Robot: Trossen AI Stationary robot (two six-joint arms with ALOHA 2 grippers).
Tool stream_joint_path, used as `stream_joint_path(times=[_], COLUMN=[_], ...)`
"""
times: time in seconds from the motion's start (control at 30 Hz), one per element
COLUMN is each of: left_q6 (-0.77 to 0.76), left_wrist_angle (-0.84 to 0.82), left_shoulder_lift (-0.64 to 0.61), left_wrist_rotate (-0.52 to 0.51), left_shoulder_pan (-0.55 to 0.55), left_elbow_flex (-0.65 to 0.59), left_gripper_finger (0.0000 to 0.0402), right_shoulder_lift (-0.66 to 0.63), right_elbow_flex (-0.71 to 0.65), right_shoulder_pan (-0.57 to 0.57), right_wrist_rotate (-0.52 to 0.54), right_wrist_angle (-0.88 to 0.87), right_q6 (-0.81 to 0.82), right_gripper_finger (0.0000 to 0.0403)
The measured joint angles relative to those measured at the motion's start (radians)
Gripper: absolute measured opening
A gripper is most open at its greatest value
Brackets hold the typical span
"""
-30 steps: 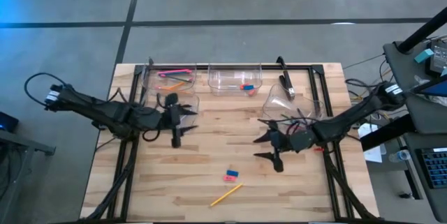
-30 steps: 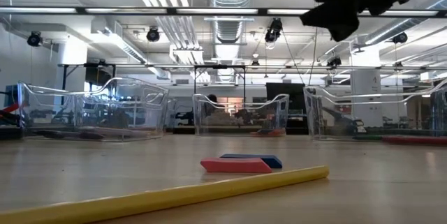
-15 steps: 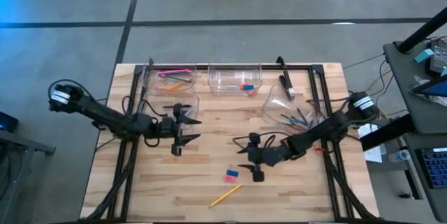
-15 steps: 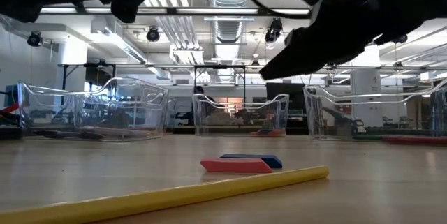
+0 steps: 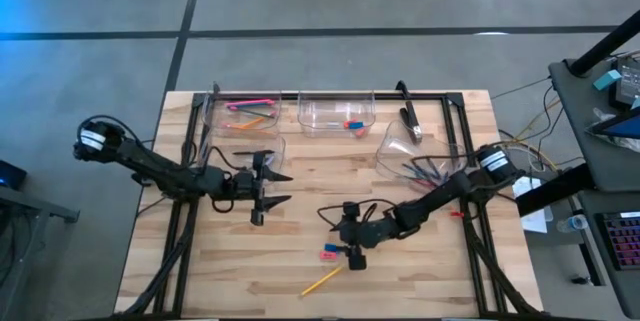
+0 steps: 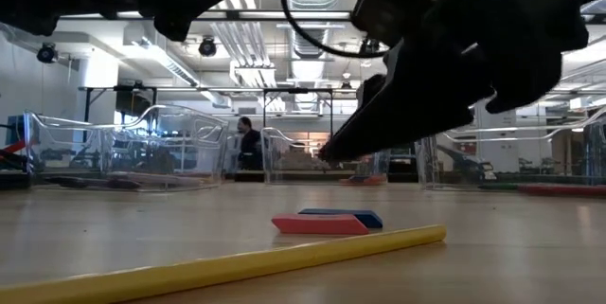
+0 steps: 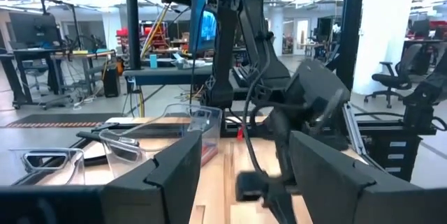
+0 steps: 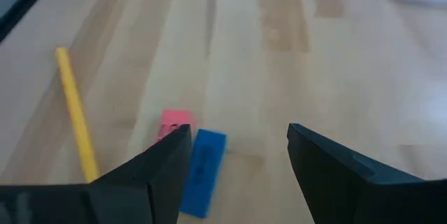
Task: Sort crayons/erasers/pens/pencils in bins
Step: Put the blue eraser into the top right transparent bin
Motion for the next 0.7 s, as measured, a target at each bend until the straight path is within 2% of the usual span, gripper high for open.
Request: stream_joint_path(times=[0.33,0.7], left_q6=[0.000,-0.003], left_wrist_angle=[-0.002,-0.002], left_shoulder_lift=[-0.008,-0.008], left_wrist_rotate=[-0.002,-0.002], left_shoulder_pan=[0.000,0.000], left_elbow_flex=[-0.001,-0.002], left_gripper_finger=[0.0201,0.0201], right_shoulder_lift=[0.091,0.092], right_elbow_flex=[0.079,0.100], right_shoulder_pan=[0.001,0.008], right_wrist_rotate=[-0.017,-0.038], right_wrist_angle=[-0.142,-0.214], right_q6=[0.072,0.076], right_gripper_finger=[0.0226,0.0226])
